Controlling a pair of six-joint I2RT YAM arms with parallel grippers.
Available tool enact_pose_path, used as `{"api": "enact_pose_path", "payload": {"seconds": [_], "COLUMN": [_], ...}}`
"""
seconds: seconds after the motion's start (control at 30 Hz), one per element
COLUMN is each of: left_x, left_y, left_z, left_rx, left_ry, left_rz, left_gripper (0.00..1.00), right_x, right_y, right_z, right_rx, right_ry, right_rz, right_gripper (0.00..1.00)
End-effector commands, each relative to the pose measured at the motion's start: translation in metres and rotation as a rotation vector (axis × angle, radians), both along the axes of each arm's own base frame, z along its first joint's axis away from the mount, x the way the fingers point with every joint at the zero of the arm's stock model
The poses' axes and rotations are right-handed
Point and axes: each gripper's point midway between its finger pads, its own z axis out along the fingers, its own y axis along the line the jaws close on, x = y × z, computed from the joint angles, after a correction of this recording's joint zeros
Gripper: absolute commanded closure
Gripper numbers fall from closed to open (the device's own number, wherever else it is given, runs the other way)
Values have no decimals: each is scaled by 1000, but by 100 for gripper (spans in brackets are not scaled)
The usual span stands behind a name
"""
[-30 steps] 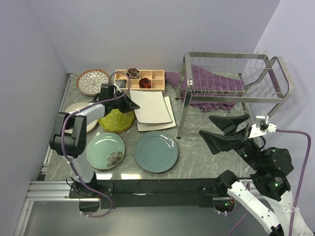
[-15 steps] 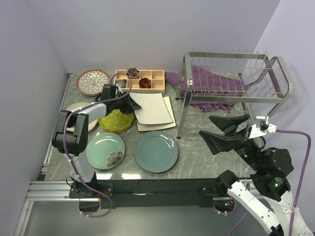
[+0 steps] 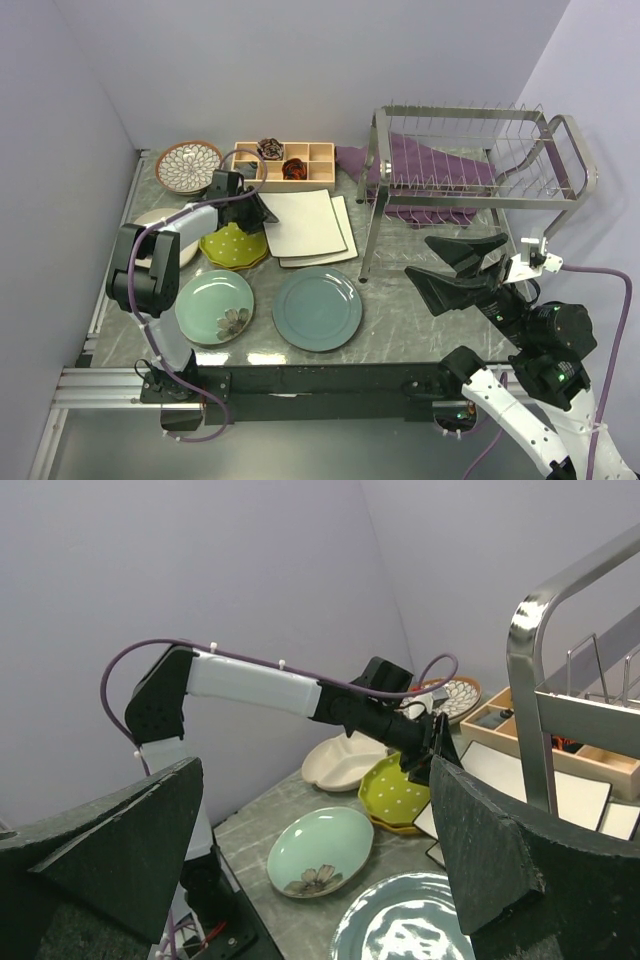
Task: Unload the plates from the dish rack
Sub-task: Place the plate at the center of the board.
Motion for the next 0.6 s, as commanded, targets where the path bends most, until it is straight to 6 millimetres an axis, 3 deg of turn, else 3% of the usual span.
{"api": "enact_pose_path", "payload": {"seconds": [0.0, 0.23, 0.57], "left_x": [24, 27, 19], "left_y": [4, -8, -20], "left_z": [34, 34, 22], "left_rx": [71, 92, 90], "left_ry": [-115, -117, -93], "left_rz": [27, -5, -46], "left_gripper": [60, 99, 99], "right_x": [-2, -4, -5], "right_y": [-2, -2, -1], "right_z": [5, 5, 5], "right_rx": [9, 4, 1], "right_ry": [-39, -47, -51], "right_rz": [-4, 1, 5], "right_gripper": [0, 0, 0]}}
